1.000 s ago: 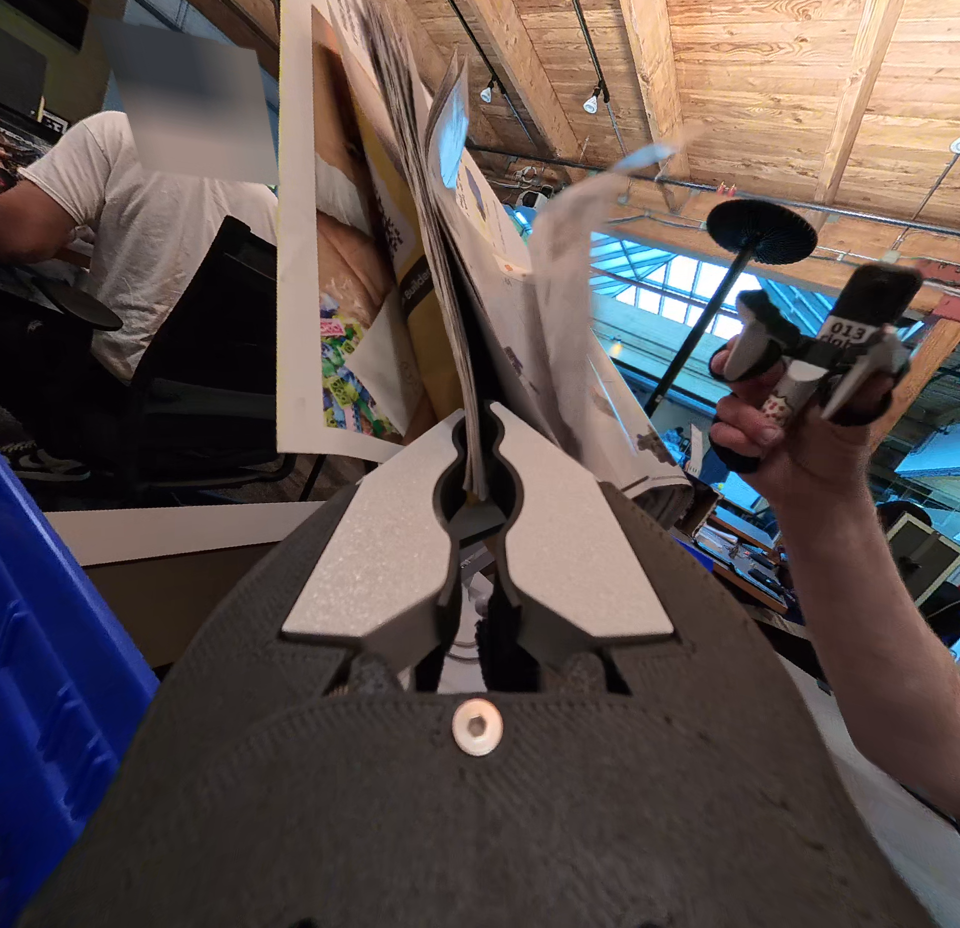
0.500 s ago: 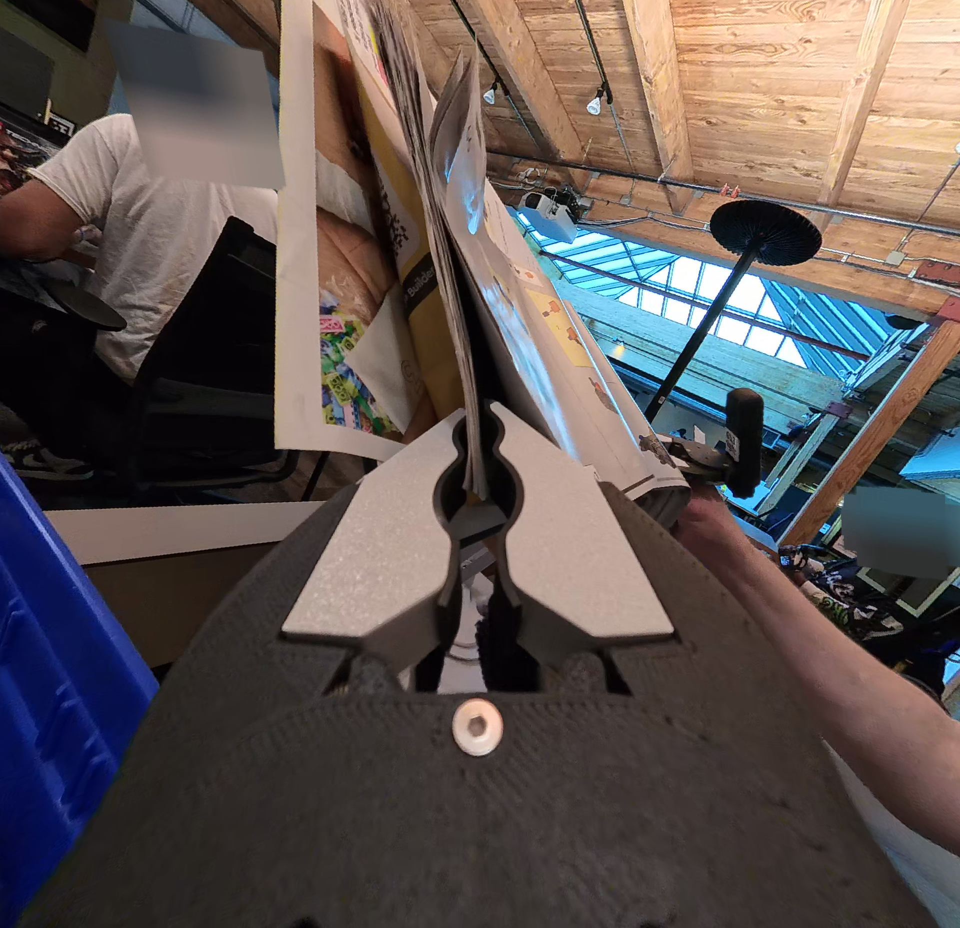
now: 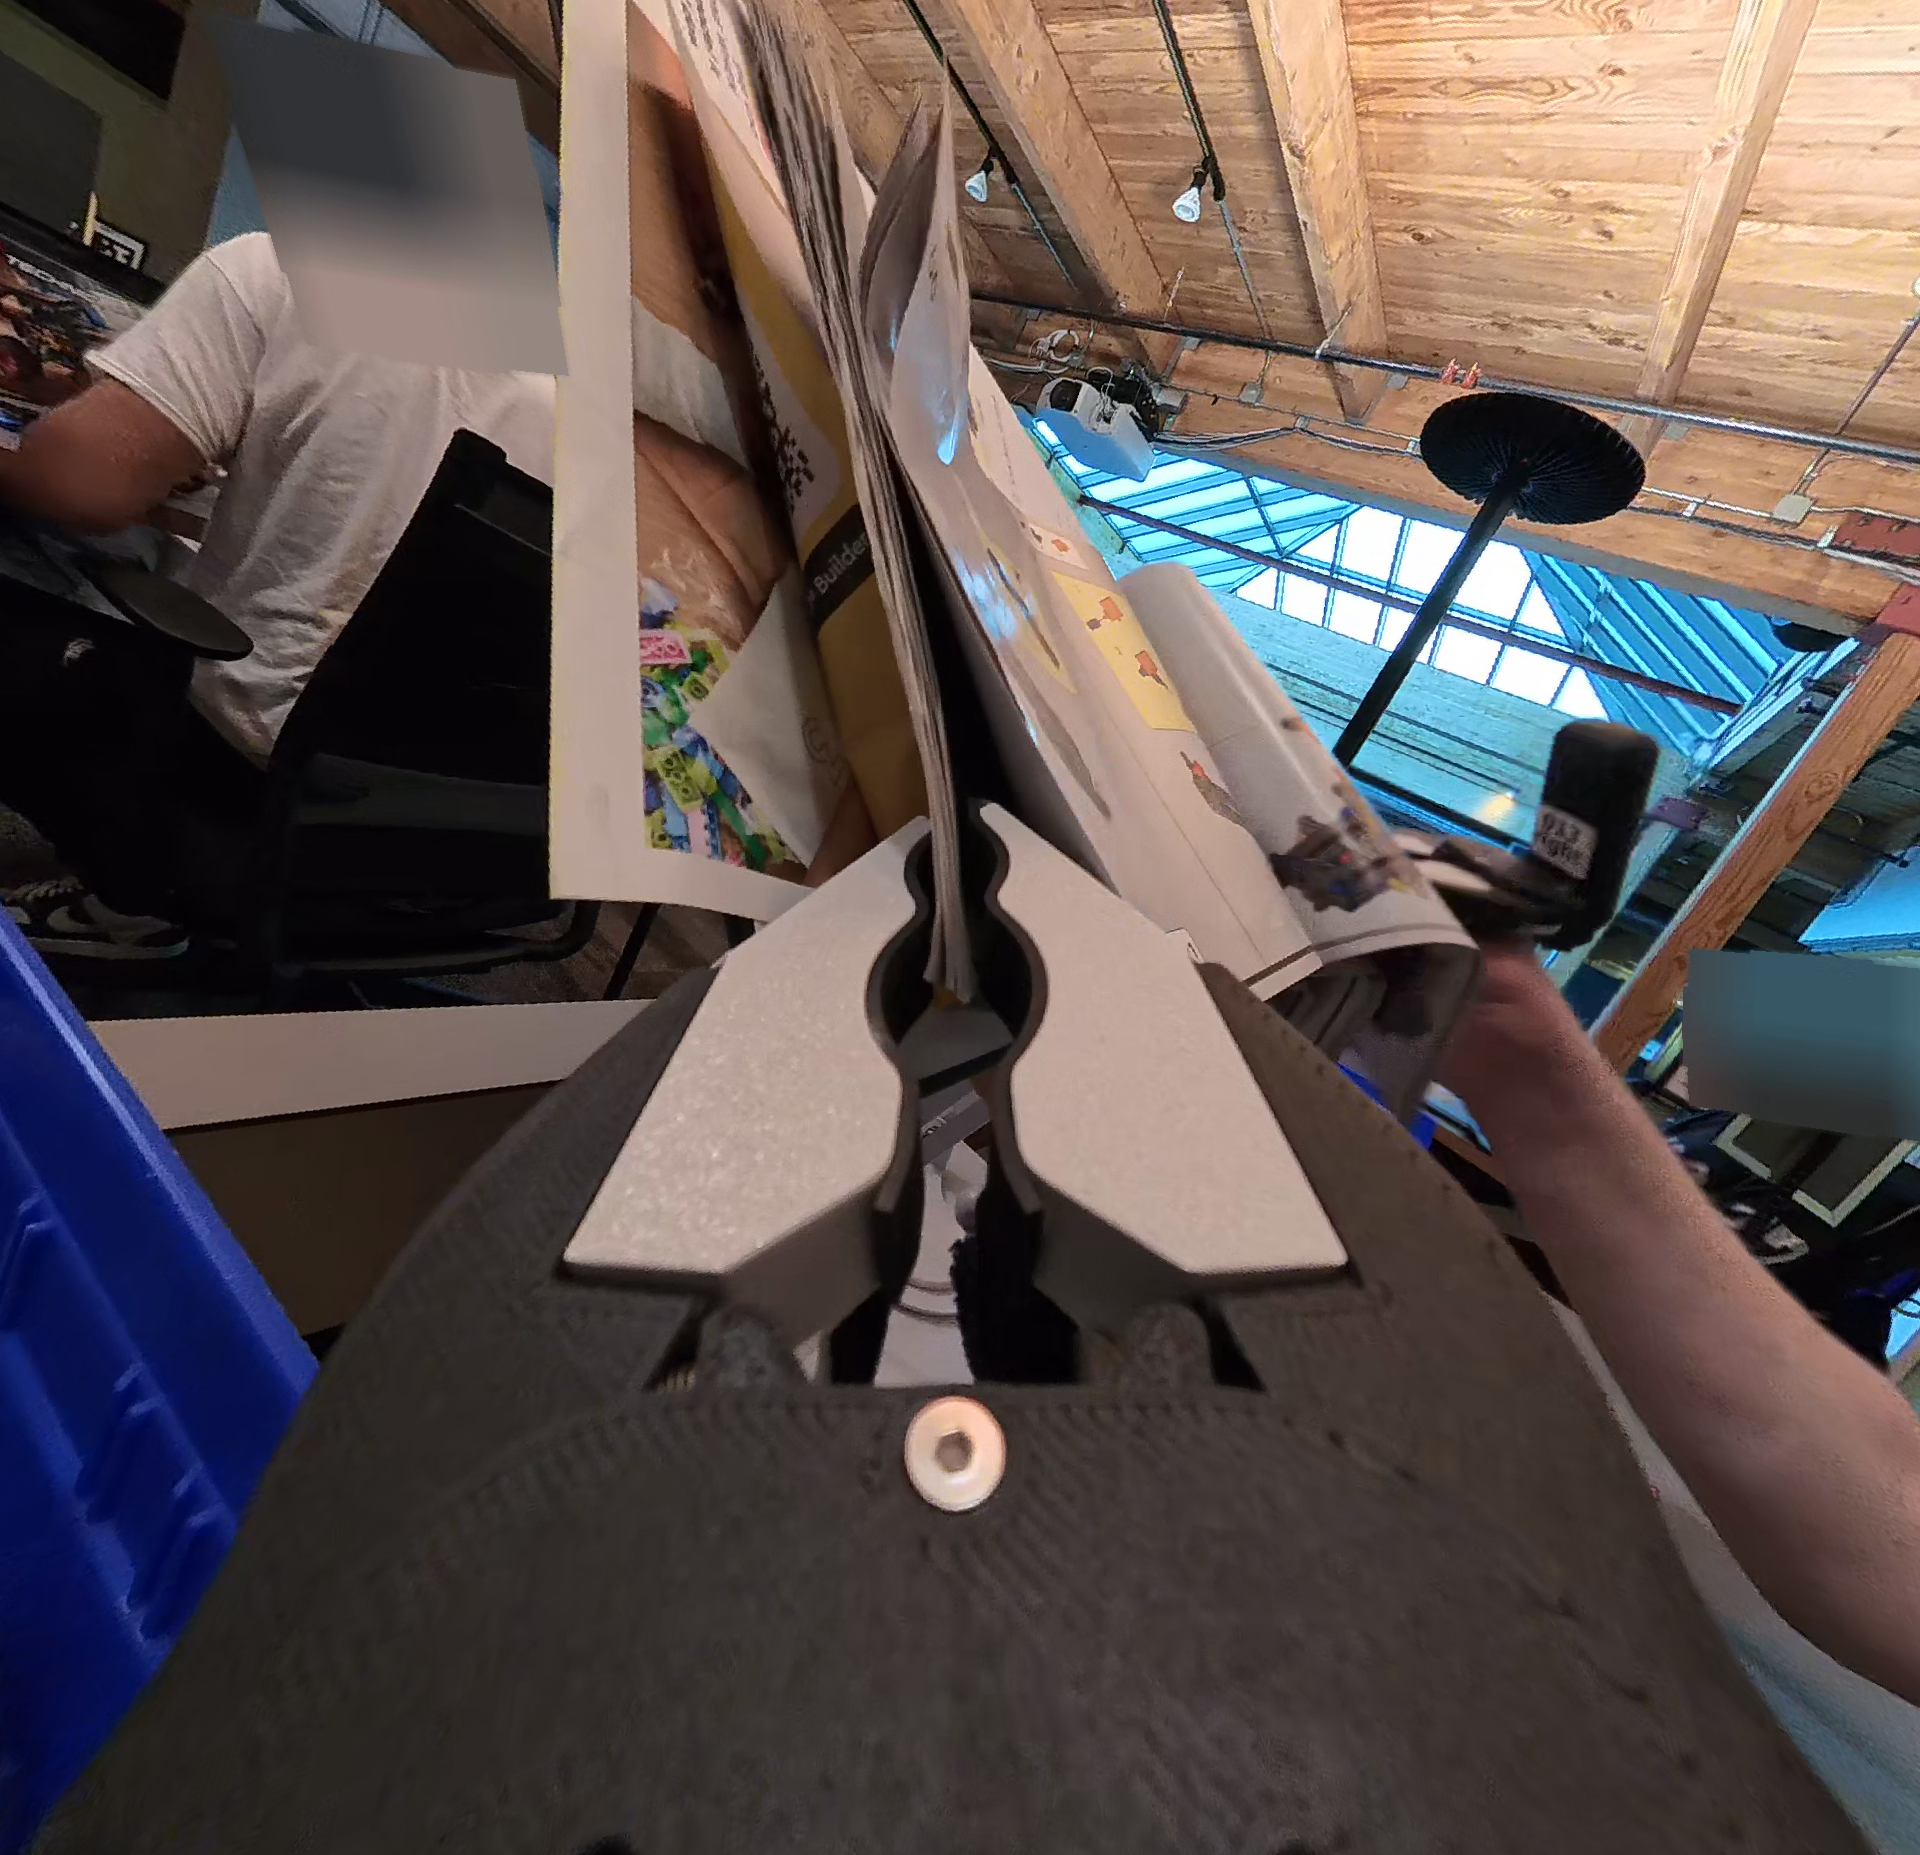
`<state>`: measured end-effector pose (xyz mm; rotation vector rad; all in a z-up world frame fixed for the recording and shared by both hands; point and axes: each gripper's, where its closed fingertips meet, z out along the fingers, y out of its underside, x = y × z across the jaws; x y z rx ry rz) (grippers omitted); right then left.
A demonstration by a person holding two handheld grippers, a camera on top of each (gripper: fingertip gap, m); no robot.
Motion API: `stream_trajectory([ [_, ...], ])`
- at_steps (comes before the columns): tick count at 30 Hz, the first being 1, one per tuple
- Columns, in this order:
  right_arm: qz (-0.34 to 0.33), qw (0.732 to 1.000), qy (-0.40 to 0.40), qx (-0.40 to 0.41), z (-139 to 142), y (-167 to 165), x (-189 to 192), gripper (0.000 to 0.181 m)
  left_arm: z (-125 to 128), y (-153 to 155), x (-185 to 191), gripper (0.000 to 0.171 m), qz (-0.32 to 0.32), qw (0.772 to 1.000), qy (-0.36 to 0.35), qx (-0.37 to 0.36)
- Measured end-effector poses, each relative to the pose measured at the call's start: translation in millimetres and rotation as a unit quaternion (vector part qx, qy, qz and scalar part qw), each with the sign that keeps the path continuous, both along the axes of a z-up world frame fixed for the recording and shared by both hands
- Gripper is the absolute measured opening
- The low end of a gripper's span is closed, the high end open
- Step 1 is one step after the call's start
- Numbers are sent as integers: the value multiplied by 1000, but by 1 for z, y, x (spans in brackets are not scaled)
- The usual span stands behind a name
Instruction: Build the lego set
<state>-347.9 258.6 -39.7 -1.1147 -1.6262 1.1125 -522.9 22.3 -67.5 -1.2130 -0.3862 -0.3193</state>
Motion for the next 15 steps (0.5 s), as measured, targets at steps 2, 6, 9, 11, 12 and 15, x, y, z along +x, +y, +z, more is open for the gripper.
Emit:
stream_trajectory([
  [2, 63, 996, 43, -51, 39, -37, 1, 0, 0, 0, 0, 0, 0, 1000, -1, 1],
  [6, 297, 944, 62, -131, 98, -150, 12, 107, 0, 1, 0, 0, -1, 1000, -2, 1],
  [9, 306, 942, 68, -122, 105, -141, 21, 97, 1, 0, 0, 0, -1, 1000, 0, 0],
  [11, 203, 970, 81, -109, 95, -89, 15, 93, 1, 0, 0, 0, -2, 1000, -1, 1],
  [12, 117, 987, 78, -79, 79, -52, 9, 94, 1, 0, 0, 0, -3, 1000, -1, 1],
  [15, -77, 996, 46, 10, 24, 42, 8, 94, 0, 1, 0, 0, -4, 1000, -6, 5],
])
